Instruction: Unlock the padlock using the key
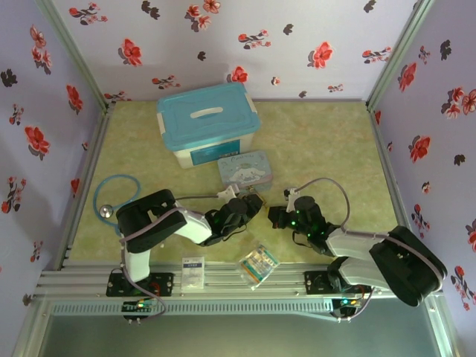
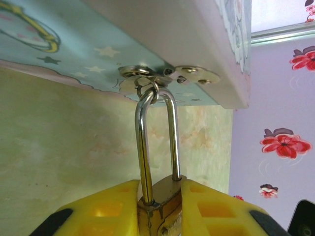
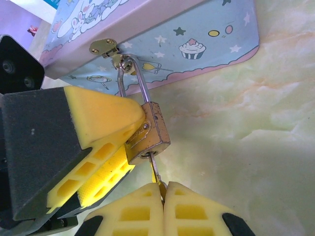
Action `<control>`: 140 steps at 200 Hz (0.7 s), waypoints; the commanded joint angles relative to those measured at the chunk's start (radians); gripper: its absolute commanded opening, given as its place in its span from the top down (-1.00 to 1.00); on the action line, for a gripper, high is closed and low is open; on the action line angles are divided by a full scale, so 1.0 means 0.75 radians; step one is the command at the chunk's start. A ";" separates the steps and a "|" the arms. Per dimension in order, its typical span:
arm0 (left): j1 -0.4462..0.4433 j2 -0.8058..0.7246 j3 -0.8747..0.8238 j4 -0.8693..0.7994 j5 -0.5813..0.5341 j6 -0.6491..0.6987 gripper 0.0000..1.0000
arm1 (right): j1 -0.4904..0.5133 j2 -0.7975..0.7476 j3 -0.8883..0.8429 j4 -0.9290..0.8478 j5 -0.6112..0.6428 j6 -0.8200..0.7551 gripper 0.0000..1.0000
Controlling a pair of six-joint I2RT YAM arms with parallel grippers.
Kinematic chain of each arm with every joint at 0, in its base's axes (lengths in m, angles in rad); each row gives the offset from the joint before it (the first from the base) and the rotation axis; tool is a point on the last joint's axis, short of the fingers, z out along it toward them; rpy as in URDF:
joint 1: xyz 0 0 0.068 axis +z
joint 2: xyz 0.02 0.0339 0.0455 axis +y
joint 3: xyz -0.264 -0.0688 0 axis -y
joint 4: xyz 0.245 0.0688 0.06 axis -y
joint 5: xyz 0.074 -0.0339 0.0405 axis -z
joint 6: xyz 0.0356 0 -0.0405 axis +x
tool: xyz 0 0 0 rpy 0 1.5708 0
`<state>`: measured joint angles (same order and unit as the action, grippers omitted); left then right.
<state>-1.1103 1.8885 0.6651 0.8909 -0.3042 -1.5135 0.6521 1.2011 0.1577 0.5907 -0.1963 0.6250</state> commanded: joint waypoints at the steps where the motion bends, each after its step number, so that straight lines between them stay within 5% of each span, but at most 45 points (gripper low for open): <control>1: -0.019 0.041 0.028 0.117 0.019 -0.035 1.00 | -0.011 0.016 0.000 0.099 -0.040 0.019 1.00; 94: -0.022 0.056 -0.018 0.243 0.019 -0.038 1.00 | -0.082 0.276 0.027 0.440 -0.297 0.288 1.00; 140: -0.021 0.065 -0.035 0.278 0.032 -0.033 1.00 | -0.203 0.253 0.056 0.298 -0.468 0.232 1.00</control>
<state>-1.1061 1.9297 0.6384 0.9916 -0.3439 -1.5356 0.5312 1.4082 0.1638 0.8005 -0.4335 0.8207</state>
